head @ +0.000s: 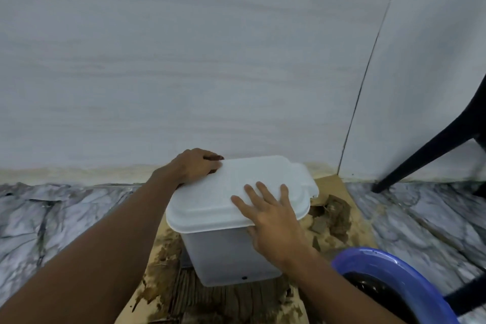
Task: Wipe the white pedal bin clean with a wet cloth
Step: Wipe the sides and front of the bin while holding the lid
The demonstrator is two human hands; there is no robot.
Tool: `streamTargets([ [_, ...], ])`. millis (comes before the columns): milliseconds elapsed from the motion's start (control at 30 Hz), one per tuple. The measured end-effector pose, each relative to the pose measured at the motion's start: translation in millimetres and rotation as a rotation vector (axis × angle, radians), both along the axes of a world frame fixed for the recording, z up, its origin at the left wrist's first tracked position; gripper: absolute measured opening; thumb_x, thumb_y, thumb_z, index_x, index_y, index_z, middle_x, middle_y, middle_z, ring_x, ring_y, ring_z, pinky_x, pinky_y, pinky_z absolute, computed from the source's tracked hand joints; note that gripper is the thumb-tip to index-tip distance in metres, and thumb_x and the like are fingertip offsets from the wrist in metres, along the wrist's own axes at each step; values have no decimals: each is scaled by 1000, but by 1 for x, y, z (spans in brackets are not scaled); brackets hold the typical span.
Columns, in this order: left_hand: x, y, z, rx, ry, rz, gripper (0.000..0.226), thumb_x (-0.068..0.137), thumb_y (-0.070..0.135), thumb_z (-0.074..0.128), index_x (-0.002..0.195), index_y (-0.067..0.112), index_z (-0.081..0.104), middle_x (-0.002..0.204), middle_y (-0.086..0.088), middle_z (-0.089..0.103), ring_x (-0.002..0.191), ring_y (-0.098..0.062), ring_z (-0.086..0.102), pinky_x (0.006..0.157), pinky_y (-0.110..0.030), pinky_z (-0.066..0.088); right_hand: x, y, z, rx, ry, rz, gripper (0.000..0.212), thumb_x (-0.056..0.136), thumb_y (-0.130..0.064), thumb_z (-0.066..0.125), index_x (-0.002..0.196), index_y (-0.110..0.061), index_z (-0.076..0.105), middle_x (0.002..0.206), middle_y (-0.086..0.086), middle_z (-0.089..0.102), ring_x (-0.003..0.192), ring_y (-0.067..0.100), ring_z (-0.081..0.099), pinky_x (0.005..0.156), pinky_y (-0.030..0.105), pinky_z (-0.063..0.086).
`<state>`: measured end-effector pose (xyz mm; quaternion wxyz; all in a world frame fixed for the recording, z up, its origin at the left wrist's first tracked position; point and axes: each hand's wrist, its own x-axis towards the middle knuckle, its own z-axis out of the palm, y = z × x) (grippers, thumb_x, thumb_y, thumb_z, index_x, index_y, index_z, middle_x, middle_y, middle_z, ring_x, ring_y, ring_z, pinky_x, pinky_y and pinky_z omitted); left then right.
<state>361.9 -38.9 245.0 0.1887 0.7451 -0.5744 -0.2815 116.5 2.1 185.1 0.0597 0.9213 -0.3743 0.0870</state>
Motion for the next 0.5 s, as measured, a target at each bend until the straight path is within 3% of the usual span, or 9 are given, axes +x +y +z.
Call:
streamTargets([
  [67, 2, -4, 3, 48, 49, 22, 37, 87, 54, 59, 120, 41, 71, 114, 13, 71, 106, -14, 66, 102, -39, 51, -2, -4, -4, -73, -44, 56, 87, 46, -30, 97, 128, -25, 67, 128, 9, 69, 118, 37, 65, 85, 71, 51],
  [167, 5, -9, 6, 93, 18, 9, 53, 76, 58, 61, 110, 20, 75, 109, -1, 75, 101, -22, 69, 100, -45, 52, -6, -13, -10, -153, -91, 128, 80, 51, -27, 95, 126, -22, 68, 126, 9, 70, 115, 38, 67, 85, 71, 51],
  [267, 9, -6, 6, 67, 18, 52, 53, 78, 55, 67, 95, 5, 73, 96, -10, 75, 95, -30, 70, 93, -46, 53, -12, -26, -19, -209, -156, 245, 80, 53, -22, 95, 128, -18, 67, 128, 8, 70, 119, 38, 65, 89, 74, 48],
  [367, 8, 10, 1, 33, 60, 120, 48, 88, 48, 67, 91, 0, 70, 95, -14, 74, 91, -32, 70, 88, -45, 54, -27, -45, -20, -264, -244, 332, 79, 56, -12, 93, 130, -14, 66, 132, 8, 67, 126, 35, 61, 96, 75, 42],
  [500, -15, 47, -15, -48, 137, 240, 50, 93, 48, 63, 80, 0, 69, 82, -14, 71, 80, -33, 68, 76, -42, 51, -46, -61, -10, -218, -295, 222, 79, 62, -2, 87, 133, -21, 60, 134, 4, 66, 131, 43, 54, 94, 78, 41],
])
